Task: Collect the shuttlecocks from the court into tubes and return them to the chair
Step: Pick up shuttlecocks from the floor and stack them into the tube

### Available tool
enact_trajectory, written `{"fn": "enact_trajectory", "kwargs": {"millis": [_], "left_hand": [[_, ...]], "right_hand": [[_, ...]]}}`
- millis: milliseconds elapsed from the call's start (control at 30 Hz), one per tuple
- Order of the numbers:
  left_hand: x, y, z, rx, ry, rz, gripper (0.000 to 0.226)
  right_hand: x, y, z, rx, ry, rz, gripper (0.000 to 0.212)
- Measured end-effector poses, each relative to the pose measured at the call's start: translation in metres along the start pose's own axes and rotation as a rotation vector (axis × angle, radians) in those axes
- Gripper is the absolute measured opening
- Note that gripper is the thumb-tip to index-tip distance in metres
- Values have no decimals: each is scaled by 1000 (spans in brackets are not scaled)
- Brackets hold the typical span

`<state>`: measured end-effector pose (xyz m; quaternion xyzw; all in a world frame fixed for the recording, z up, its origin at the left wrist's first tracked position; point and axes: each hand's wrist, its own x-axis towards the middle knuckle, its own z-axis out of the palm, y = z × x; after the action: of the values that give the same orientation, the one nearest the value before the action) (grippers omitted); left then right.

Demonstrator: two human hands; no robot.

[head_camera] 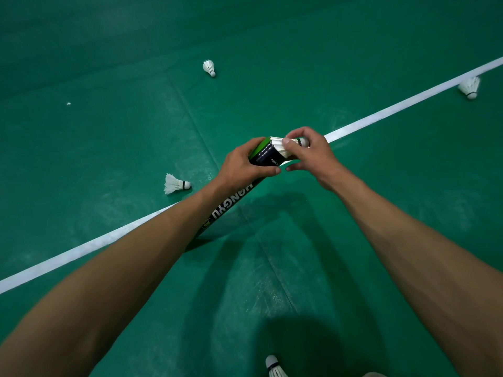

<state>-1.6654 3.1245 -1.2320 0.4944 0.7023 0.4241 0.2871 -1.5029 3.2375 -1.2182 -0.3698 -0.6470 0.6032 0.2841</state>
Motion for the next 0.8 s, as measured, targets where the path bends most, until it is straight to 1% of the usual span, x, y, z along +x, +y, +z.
{"fn": "enact_trajectory", "kwargs": {"millis": [133,200,400,600,700,800], "left_hand": [[1,-4,-6,97,-53,-7,80],[2,-7,-9,121,-88,-3,85],[5,-6,-20,201,-175,-21,90],[8,-12,-28,204,-143,-15,87],[8,-15,-33,263,-121,-16,89],[8,-16,-34,308,-110,-20,91]], "right_hand": [[0,-3,-13,-41,-184,58,30],[0,-5,-17,-103,-238,71,32],[-1,-11,-16,-270,-260,-24,32],[3,-7,2,-519,-248,-82,34],[7,-9,6,-669,-190,-121,35],[8,-18,11,-705,-197,-119,39]]}}
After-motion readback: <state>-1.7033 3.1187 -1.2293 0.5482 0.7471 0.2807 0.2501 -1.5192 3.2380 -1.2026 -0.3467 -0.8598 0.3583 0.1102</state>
